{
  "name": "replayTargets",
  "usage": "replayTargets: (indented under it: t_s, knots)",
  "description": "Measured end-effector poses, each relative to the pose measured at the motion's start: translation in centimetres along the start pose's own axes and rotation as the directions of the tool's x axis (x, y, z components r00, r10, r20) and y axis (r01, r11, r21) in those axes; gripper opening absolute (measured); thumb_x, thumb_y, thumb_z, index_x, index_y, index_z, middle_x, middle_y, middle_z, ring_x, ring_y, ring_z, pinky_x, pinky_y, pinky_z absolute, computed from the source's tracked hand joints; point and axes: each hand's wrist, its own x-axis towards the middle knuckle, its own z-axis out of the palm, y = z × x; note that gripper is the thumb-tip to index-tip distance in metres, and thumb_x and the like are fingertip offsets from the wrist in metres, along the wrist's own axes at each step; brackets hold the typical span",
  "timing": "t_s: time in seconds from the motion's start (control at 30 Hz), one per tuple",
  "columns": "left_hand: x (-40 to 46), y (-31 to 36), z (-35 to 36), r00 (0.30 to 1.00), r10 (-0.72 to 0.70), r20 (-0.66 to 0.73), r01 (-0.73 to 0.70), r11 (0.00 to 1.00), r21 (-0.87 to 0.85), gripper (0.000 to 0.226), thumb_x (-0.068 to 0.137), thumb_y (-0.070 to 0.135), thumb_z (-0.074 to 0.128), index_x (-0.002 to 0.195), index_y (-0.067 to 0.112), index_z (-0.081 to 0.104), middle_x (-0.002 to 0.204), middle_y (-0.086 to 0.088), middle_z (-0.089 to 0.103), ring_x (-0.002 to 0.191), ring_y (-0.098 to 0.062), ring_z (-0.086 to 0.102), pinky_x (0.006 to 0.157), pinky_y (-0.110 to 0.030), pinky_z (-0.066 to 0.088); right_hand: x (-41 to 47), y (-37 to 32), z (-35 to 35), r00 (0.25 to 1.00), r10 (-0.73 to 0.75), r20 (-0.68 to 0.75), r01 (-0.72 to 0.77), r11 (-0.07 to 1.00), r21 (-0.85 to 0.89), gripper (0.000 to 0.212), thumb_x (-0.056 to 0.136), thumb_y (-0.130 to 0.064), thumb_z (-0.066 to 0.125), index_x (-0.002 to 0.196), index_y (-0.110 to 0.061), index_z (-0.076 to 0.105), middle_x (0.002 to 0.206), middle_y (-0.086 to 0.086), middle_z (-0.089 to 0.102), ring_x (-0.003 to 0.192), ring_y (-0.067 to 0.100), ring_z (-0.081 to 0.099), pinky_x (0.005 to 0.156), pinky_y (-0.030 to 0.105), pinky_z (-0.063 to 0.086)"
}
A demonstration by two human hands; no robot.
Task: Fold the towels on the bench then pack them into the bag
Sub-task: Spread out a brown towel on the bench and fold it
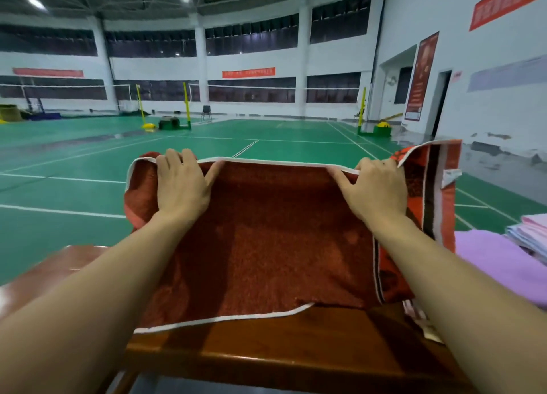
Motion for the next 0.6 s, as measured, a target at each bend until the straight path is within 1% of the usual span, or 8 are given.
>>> replayTargets:
  t_s: [0.13,0.27,0.37,0.5,0.6]
  knots:
    - [3.0,0.5,-1.8,0.998,-0.020,-0.066,0.017,0.999,-0.038,0.065,0.100,0.060,0.041,0.103,-0.004,0.053,0.105,-0.030,0.051,0.099,-0.043,0.044,0.094,-0.053,0.032,2.9,-0.2,-1.6,0.997,0.007,-0.077,-0.005,1.000,0.026,0.076,0.093,-0.077,0.038,0.087,-0.006,0.064,0.088,0.018,0.068,0.096,0.038,0.057,0.088,0.047,0.042]
    - [5.5,0.9,-4.6,0.992,-0.022,-0.126,0.012,0.997,-0.080,0.066,0.101,0.061,0.038,0.106,-0.004,0.052,0.109,-0.029,0.050,0.103,-0.042,0.043,0.098,-0.053,0.031,4.8,-0.3,-4.1,0.994,0.013,-0.104,-0.006,0.998,0.068,0.076,0.093,-0.079,0.034,0.086,-0.008,0.061,0.089,0.015,0.067,0.097,0.036,0.056,0.087,0.046,0.042]
    - [5.1,0.7,-6.3,0.990,-0.020,-0.139,0.006,0.995,-0.098,0.067,0.100,0.064,0.035,0.106,-0.001,0.051,0.111,-0.028,0.049,0.105,-0.042,0.042,0.099,-0.052,0.029,4.0,-0.2,-5.6,0.993,0.016,-0.118,-0.002,0.993,0.122,0.074,0.093,-0.078,0.036,0.085,-0.009,0.060,0.088,0.013,0.065,0.096,0.035,0.055,0.086,0.045,0.041]
    - [-0.9,-1.1,-6.2,0.999,-0.010,-0.052,0.003,0.990,-0.142,0.064,0.099,0.063,0.036,0.102,0.001,0.052,0.103,-0.024,0.048,0.099,-0.040,0.041,0.094,-0.051,0.031,-1.9,0.2,-5.7,0.997,0.031,-0.074,-0.019,0.988,0.153,0.070,0.092,-0.078,0.040,0.078,-0.012,0.058,0.082,0.010,0.064,0.089,0.032,0.055,0.082,0.044,0.044]
    - [-8.2,-2.7,-4.8,0.996,0.000,0.084,0.010,0.994,-0.113,0.055,0.099,0.054,0.043,0.098,0.000,0.052,0.096,-0.021,0.048,0.092,-0.038,0.041,0.088,-0.053,0.035,-9.3,0.3,-4.5,0.996,0.075,0.037,-0.080,0.984,0.157,0.061,0.089,-0.072,0.052,0.072,-0.015,0.058,0.075,0.011,0.064,0.083,0.035,0.055,0.078,0.044,0.043]
